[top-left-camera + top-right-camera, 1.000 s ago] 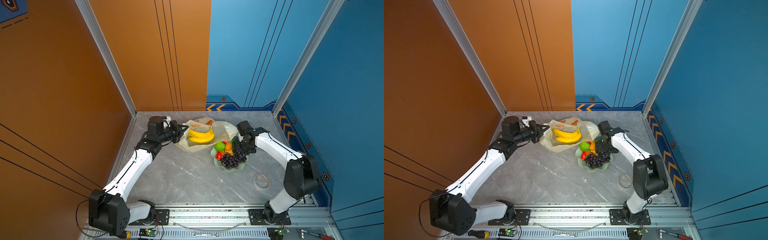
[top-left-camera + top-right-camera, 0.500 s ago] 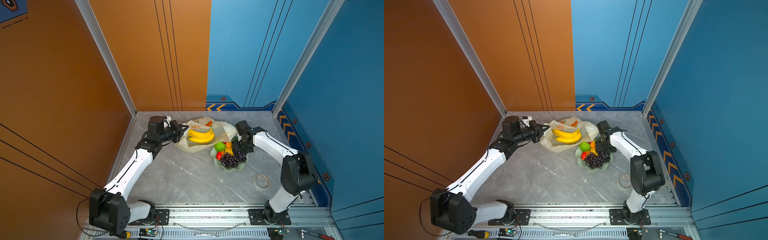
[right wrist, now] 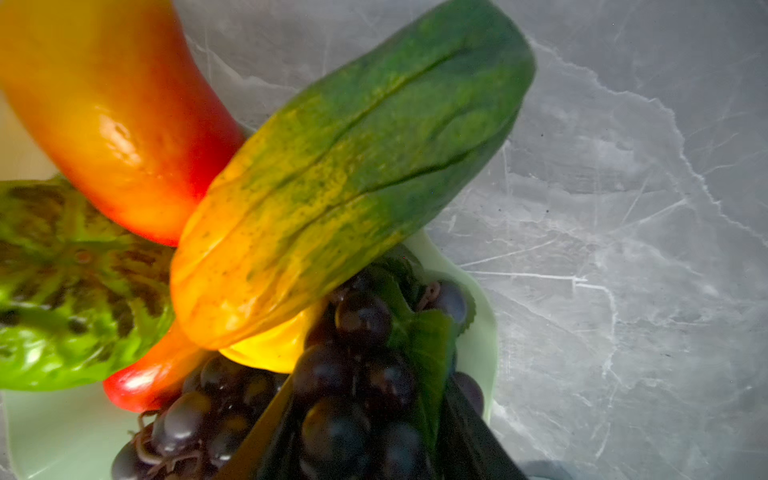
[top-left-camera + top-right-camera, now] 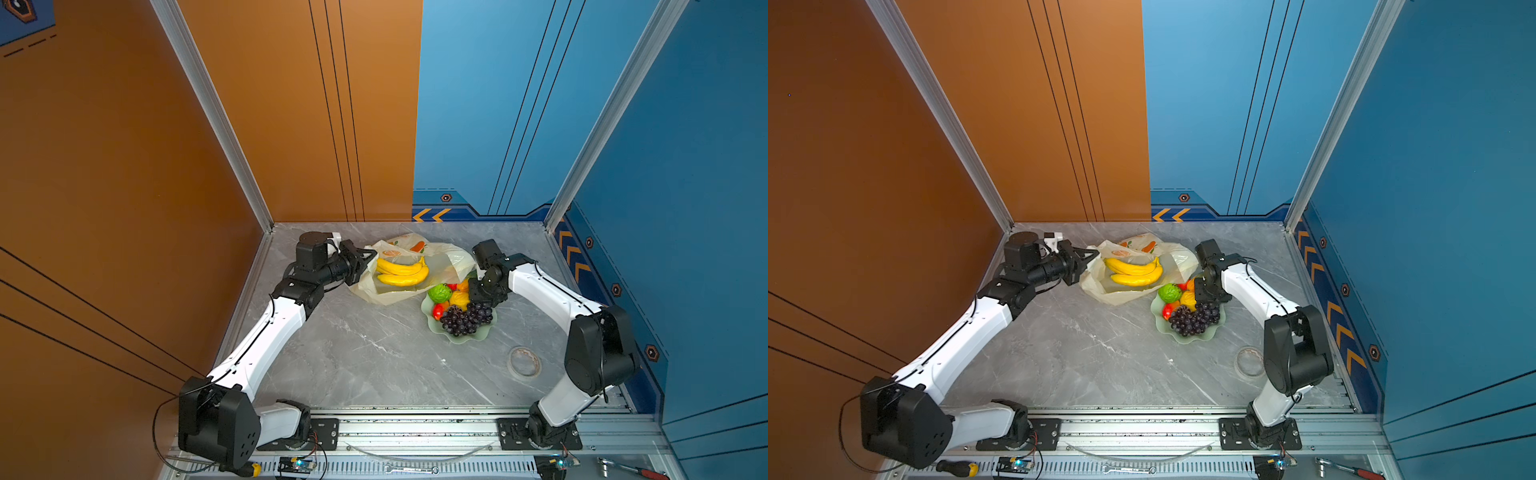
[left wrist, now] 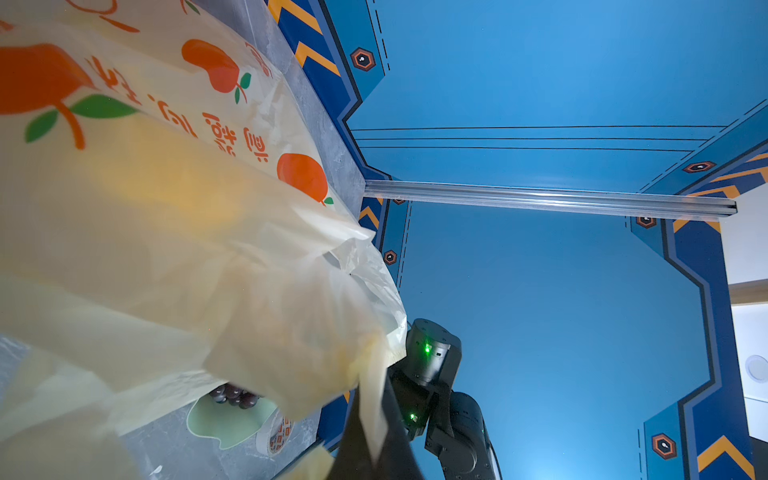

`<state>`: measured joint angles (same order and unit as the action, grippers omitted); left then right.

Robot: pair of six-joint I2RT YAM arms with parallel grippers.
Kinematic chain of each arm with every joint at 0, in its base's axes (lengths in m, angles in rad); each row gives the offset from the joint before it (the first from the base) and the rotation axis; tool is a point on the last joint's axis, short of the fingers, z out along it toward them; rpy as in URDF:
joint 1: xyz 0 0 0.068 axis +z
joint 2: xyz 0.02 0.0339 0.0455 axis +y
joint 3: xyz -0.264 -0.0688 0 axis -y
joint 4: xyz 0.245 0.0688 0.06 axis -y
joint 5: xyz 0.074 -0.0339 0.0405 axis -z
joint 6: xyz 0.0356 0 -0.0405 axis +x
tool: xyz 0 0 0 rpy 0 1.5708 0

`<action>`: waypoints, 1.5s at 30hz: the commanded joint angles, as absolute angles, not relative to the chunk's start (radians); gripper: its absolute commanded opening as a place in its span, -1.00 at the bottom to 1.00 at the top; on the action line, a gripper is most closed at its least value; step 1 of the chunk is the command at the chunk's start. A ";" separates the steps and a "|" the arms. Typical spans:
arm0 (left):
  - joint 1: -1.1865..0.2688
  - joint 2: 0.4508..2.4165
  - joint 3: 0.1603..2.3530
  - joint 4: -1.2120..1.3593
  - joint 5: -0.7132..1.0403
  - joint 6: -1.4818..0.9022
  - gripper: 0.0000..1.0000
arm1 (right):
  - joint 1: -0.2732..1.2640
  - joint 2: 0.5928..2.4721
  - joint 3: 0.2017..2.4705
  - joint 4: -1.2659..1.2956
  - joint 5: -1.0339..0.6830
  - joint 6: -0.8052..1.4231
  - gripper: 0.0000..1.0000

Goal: Place the fruits into the plastic bag

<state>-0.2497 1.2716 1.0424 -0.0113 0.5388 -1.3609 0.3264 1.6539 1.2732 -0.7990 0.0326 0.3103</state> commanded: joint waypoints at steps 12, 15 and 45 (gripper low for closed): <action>-0.258 1.262 1.046 0.008 0.526 -1.367 -1.00 | 0.322 1.589 1.244 -0.778 0.022 0.310 0.22; -0.256 1.263 1.046 0.006 0.528 -1.366 -1.00 | 0.322 1.590 1.225 -0.778 0.021 0.306 0.46; -0.235 1.249 1.037 -0.003 0.543 -1.362 -1.00 | 0.356 1.633 1.196 -0.749 0.070 0.290 -0.36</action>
<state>-0.2474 1.2697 1.0420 -0.0120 0.5323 -1.3621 0.3450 1.6680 1.1828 -0.7235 0.0502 0.2882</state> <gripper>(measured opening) 0.045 0.324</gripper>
